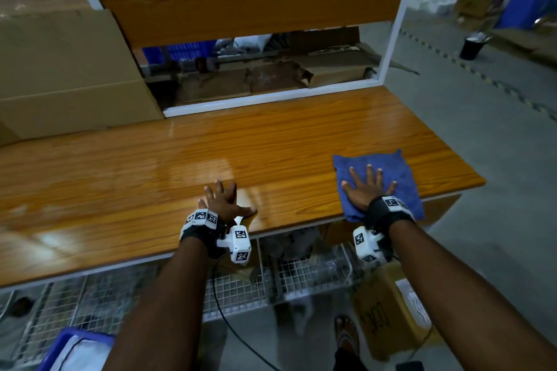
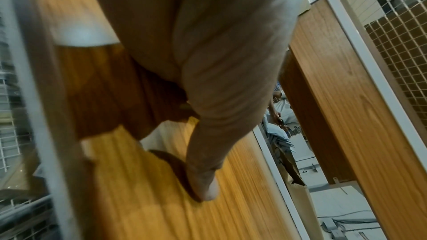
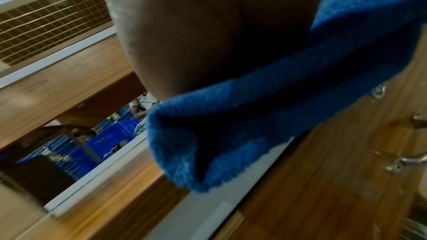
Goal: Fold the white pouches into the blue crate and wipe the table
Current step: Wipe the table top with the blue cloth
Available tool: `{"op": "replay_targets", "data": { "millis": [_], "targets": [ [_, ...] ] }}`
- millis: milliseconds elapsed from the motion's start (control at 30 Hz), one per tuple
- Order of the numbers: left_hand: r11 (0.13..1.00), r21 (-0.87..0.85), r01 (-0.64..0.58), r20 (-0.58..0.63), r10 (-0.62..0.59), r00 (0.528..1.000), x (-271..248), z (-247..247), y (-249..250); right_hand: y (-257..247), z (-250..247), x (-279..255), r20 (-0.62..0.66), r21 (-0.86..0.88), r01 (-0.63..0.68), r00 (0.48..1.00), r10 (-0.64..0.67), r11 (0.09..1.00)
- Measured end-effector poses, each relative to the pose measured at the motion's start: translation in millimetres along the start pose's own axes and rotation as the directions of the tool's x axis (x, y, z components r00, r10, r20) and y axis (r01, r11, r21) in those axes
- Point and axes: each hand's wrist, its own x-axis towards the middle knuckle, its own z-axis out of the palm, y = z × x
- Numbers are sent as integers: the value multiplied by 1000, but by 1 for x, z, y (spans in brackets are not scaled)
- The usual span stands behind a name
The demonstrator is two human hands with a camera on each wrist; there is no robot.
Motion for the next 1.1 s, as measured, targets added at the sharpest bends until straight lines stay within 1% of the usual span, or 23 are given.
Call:
{"op": "replay_targets", "data": {
  "millis": [67, 200, 333, 433, 500, 533, 633, 700, 767, 800, 867, 967, 1033, 1100],
  "targets": [
    [1000, 19, -7, -26, 8, 1000, -8, 4, -3, -19, 10, -8, -20, -5, 25, 999, -25, 1000],
    [998, 54, -13, -53, 16, 998, -23, 9, -10, -79, 39, -37, -19, -66, 206, 978, -208, 976],
    [1000, 30, -3, -86, 6, 996, -38, 11, -18, -131, 68, -69, 41, -154, 404, 914, -403, 902],
    [1000, -1, 30, -151, -30, 988, -47, 11, -29, -135, 70, -73, 92, -215, 490, 871, -482, 845],
    [998, 7, 63, -204, -61, 977, -52, 12, -41, -120, 59, -62, 113, -204, 481, 877, -467, 853],
    [996, 7, 83, -226, -80, 971, -55, 12, -49, -110, 53, -54, 104, -195, 444, 896, -432, 874],
    [993, -11, 119, -237, -118, 964, -66, 13, -73, -79, 34, -31, 44, -119, 243, 970, -239, 963],
    [993, -13, 120, -235, -120, 965, -71, 13, -83, -76, 30, -26, 28, -85, 158, 987, -156, 984],
    [992, -3, 123, -240, -121, 963, -73, 14, -85, -91, 33, -29, 19, -87, 150, 989, -149, 985],
    [991, 2, 132, -246, -127, 961, -73, 15, -83, -105, 37, -34, 26, -98, 183, 983, -182, 978],
    [989, 1, 149, -268, -143, 953, -75, 18, -79, -138, 51, -46, 63, -133, 308, 951, -302, 942],
    [987, -19, 160, -309, -158, 938, -76, 16, -75, -186, 70, -72, 164, -214, 521, 853, -495, 826],
    [985, -20, 169, -313, -167, 935, -76, 9, -77, -201, 74, -80, 230, -226, 587, 807, -543, 777],
    [986, -20, 166, -294, -164, 942, -76, 2, -78, -199, 66, -70, 278, -251, 591, 802, -528, 766]
  ]
}}
